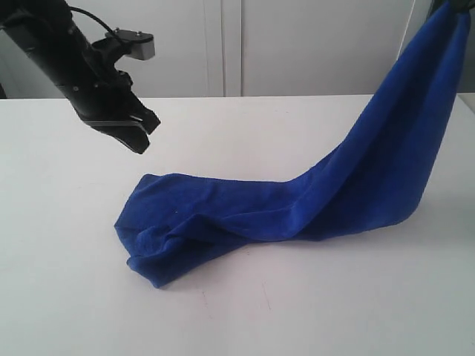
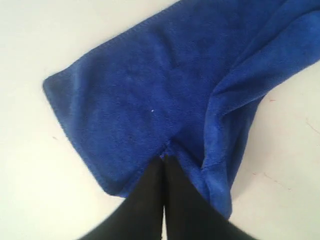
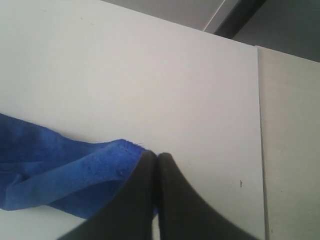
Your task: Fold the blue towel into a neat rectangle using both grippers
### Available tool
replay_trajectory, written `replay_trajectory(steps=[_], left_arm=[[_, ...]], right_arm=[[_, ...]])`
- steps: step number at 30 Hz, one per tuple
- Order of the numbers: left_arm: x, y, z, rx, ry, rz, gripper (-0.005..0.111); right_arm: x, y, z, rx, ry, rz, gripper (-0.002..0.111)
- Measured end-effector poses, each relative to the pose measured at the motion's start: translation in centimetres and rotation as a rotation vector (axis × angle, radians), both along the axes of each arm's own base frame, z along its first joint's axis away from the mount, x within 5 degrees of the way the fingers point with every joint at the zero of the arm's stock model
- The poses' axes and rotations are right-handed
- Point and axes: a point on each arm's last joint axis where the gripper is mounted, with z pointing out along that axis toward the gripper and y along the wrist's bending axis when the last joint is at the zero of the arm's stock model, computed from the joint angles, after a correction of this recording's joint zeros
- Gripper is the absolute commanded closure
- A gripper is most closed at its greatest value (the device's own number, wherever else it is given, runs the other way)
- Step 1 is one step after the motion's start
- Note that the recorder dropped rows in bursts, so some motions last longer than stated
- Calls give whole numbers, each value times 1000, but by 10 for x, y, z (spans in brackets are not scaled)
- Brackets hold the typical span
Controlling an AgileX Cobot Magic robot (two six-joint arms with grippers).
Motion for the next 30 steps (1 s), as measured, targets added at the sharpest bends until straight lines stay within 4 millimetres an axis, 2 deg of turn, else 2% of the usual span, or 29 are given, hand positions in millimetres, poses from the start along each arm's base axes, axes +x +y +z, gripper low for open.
replay_trajectory(steps=[6, 8, 12, 15, 21, 28, 29, 30], left_arm=[[12, 17, -5, 10, -24, 14, 107], [20, 17, -19, 38, -17, 6, 107], [44, 12, -64, 67, -24, 25, 107], [56, 9, -83, 74, -49, 39, 107], [78, 5, -109, 85, -98, 67, 107], [90, 5, -115, 119, -100, 102, 107], [90, 5, -116, 119, -98, 102, 101], [90, 5, -116, 117, -94, 110, 89]], right_arm=[[0, 0, 0, 4, 2, 3, 108], [0, 0, 0, 4, 2, 3, 108], [0, 0, 0, 1, 2, 6, 108], [0, 1, 0, 3, -4, 8, 108], [1, 1, 0, 1, -7, 12, 108], [1, 1, 0, -4, -7, 16, 108], [1, 1, 0, -4, -7, 16, 108], [1, 1, 0, -4, -7, 16, 108]])
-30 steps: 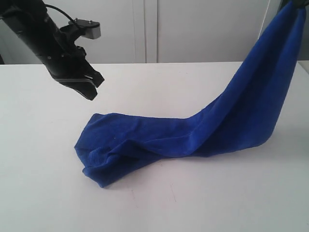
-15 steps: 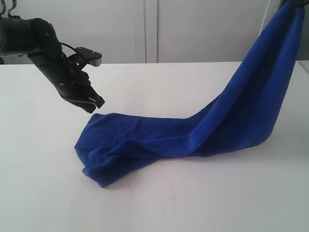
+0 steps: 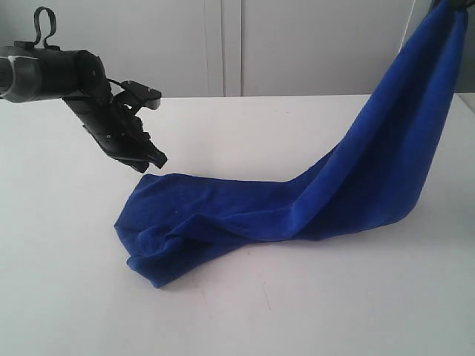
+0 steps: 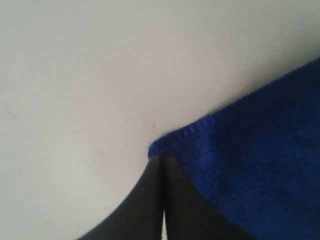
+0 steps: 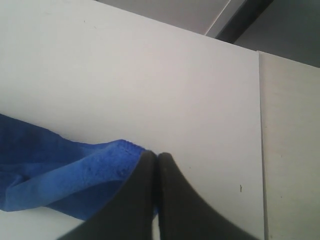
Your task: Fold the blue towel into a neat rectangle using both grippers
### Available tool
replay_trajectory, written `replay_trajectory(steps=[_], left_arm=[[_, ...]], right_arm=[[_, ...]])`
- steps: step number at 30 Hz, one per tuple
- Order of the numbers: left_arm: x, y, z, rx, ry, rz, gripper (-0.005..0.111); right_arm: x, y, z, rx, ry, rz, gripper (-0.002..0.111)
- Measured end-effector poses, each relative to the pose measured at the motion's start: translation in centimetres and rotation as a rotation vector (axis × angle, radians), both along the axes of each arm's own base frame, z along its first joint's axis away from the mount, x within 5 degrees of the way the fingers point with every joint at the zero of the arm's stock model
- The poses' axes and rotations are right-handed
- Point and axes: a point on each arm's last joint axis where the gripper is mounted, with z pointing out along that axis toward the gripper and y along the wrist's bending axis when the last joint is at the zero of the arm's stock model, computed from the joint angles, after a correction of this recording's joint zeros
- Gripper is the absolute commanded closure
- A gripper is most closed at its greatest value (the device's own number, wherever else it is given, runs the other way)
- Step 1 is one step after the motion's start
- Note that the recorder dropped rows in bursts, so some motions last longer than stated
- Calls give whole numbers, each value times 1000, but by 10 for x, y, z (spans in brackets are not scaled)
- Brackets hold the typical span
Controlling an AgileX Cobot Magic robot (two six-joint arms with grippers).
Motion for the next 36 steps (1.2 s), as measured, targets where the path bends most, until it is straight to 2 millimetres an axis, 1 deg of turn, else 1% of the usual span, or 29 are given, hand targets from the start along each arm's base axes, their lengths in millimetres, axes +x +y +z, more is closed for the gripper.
replay_trajectory(steps=[1, 2, 4, 5, 8, 16, 19, 21, 22, 26, 28, 36], left_arm=[[0, 0, 1, -2, 0, 3, 83], [0, 0, 1, -2, 0, 5, 71], [0, 0, 0, -2, 0, 5, 58], [0, 0, 0, -2, 0, 5, 56], [0, 0, 1, -3, -1, 7, 56], [3, -1, -24, 9, 49, 9, 56], [3, -2, -26, 1, 55, 13, 56], [4, -2, -27, -1, 56, 17, 60], [4, -2, -27, -5, 57, 20, 66], [5, -3, -28, -17, 52, 27, 95], [5, -3, -27, -23, 54, 30, 107], [5, -5, -27, -29, 58, 31, 107]], right_arm=[[0, 0, 0, 0, 0, 0, 108], [0, 0, 0, 0, -1, 0, 108], [0, 0, 0, 0, -1, 0, 108], [0, 0, 0, 0, -1, 0, 108], [0, 0, 0, 0, -1, 0, 108], [0, 0, 0, 2, 0, 1, 108], [0, 0, 0, 3, -2, 1, 108], [0, 0, 0, 3, -2, 1, 108], [0, 0, 0, 3, -2, 1, 108], [0, 0, 0, 1, -1, 3, 108], [0, 0, 0, 1, -1, 3, 108], [0, 0, 0, 0, -1, 4, 108]])
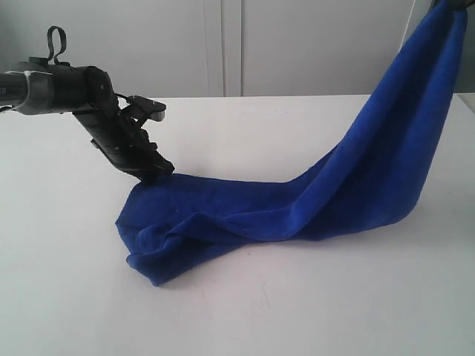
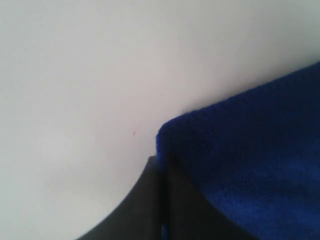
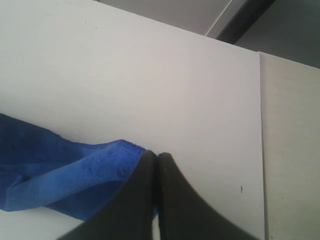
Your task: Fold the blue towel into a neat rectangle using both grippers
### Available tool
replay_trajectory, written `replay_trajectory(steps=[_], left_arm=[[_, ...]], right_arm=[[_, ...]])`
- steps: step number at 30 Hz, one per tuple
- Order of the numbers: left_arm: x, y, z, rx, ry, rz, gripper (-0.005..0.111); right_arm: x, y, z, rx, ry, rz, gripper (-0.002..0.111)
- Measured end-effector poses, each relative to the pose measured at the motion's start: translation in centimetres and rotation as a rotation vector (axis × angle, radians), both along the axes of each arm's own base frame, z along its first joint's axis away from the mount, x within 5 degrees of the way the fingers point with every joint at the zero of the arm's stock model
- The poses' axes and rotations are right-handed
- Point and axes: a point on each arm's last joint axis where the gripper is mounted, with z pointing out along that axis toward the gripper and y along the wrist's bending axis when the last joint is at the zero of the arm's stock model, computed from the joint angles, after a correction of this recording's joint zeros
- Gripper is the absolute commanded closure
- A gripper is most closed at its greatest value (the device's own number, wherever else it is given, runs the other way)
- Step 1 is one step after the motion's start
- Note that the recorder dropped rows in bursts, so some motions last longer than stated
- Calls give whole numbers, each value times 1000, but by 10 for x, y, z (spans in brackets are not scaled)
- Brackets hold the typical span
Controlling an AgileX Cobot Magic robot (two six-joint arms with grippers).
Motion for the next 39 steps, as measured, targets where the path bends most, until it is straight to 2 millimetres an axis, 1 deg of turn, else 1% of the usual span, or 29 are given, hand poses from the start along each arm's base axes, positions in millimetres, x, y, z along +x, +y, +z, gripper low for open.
replay_trajectory(steps=[4, 7, 9, 10, 12, 16, 17, 19, 22, 27, 30, 33, 37, 39], left_arm=[[0, 0, 0, 0, 0, 0, 107], [-2, 1, 6, 9, 5, -9, 107], [-5, 2, 17, 11, 5, -15, 107], [-7, 3, 23, 8, -1, -14, 107], [-11, 4, 44, -8, -25, -1, 107], [-23, 8, 94, -46, -96, 19, 107], [-27, 9, 103, -51, -106, 18, 107], [-38, 12, 128, -60, -127, 12, 107], [-56, 19, 158, -60, -150, 10, 107], [-95, 37, 202, -40, -209, 41, 107], [-123, 50, 223, -25, -258, 75, 107], [-150, 64, 240, -6, -313, 121, 107], [-184, 83, 254, 24, -374, 179, 107], [-198, 93, 258, 42, -398, 218, 107]], right_arm=[[0, 0, 0, 0, 0, 0, 108], [0, 0, 0, 0, 0, 0, 108], [0, 0, 0, -2, 4, 0, 108], [-1, 0, -1, -3, 11, -2, 108], [-2, -1, -2, -6, 26, -6, 108], [-6, -2, -1, -9, 43, -13, 108], [-9, -3, 0, -8, 40, -14, 108], [-17, -6, 1, -8, 42, -17, 108], [-30, -10, -1, -10, 51, -18, 108], [-49, -20, -11, -5, 70, -48, 108], [-57, -28, -16, 5, 69, -78, 108], [-62, -32, -22, 20, 69, -94, 108], [-67, -34, -32, 26, 80, -94, 108], [-71, -36, -36, 25, 78, -107, 108]])
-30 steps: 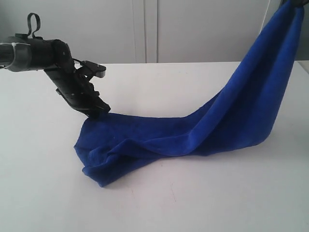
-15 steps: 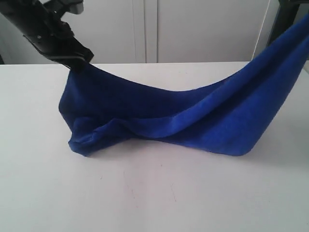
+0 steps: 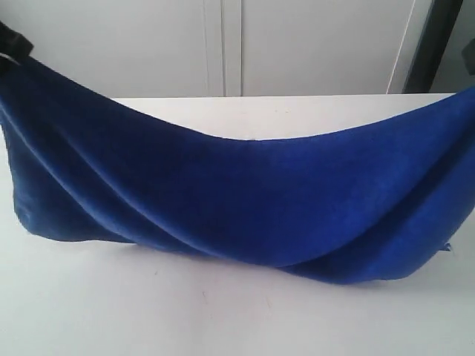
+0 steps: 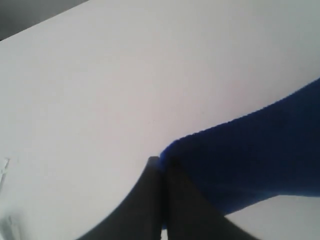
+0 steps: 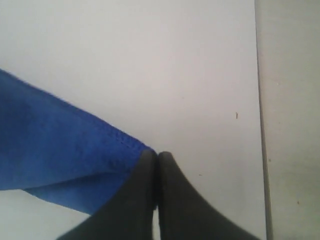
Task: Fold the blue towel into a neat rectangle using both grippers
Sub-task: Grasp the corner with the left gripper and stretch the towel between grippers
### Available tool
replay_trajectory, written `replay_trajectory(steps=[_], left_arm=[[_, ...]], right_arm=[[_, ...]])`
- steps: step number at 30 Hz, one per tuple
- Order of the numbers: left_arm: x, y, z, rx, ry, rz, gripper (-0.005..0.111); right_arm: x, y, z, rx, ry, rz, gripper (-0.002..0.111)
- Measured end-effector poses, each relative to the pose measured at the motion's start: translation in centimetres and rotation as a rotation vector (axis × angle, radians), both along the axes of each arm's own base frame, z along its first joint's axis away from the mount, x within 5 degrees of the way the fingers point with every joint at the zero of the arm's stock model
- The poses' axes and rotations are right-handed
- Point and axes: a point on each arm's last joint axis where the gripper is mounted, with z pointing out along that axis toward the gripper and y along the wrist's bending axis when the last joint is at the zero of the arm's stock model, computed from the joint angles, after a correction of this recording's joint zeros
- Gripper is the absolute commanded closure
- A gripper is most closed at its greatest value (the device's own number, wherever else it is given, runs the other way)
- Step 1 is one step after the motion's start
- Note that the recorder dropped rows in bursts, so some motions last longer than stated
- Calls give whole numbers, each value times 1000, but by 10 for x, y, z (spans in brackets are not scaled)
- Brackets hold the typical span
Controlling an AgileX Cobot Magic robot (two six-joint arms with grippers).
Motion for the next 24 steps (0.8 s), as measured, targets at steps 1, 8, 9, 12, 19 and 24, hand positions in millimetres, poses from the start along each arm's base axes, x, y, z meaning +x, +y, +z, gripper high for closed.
replay_trajectory(steps=[1, 8, 9, 12, 19, 24], left_arm=[[-5, 4, 1, -1, -8, 25, 107], [-40, 37, 5, -1, -66, 156, 107], [-44, 40, 5, -1, -69, 163, 107], [-56, 44, 4, -10, -74, 173, 107], [-97, 49, 12, -82, -80, 184, 107], [-134, 57, 16, -97, -59, 198, 107]], right_arm=[[-1, -1, -1, -2, -8, -9, 108], [-20, -14, 0, -61, -71, -60, 108], [-23, -14, 0, -60, -74, -66, 108], [-32, -17, 1, -43, -102, -83, 108], [-78, -27, 21, 20, -226, -99, 108], [-122, -37, 29, 67, -265, -115, 108]])
